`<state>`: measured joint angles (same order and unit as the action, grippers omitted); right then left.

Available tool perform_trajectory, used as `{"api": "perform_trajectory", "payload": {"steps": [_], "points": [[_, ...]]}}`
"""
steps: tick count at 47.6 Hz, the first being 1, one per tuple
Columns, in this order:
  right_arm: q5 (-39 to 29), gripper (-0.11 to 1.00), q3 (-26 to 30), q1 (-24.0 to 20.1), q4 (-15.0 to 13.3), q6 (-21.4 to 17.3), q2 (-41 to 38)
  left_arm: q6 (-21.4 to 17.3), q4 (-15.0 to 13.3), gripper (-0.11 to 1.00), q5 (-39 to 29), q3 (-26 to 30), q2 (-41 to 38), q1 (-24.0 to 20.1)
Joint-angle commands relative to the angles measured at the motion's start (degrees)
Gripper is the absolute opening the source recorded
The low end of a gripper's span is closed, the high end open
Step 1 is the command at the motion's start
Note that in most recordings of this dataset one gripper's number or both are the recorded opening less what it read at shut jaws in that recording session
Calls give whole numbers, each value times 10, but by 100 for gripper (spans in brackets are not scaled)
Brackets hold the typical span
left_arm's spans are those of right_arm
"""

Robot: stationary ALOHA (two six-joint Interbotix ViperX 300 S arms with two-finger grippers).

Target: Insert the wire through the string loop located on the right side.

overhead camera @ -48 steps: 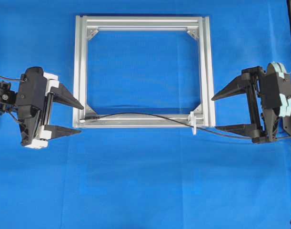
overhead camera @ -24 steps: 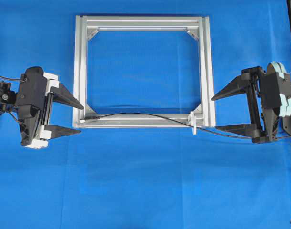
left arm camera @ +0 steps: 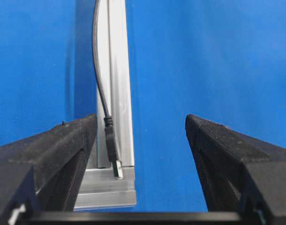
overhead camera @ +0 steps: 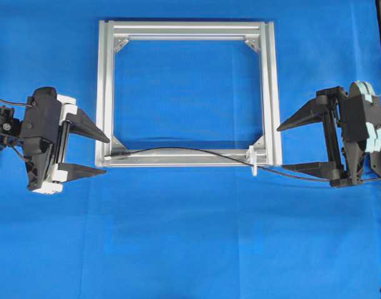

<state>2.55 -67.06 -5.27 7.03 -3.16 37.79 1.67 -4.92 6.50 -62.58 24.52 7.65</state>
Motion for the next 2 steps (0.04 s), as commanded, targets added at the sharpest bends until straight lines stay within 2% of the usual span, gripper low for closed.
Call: {"api": "perform_trajectory", "payload": {"steps": [1,2], "points": [[2,92,12,1,-1,0,-1,-1,1,70,6,13,3,-1],[2,92,12,1,-1,0,-1,-1,1,70,6,13,3,-1]]}}
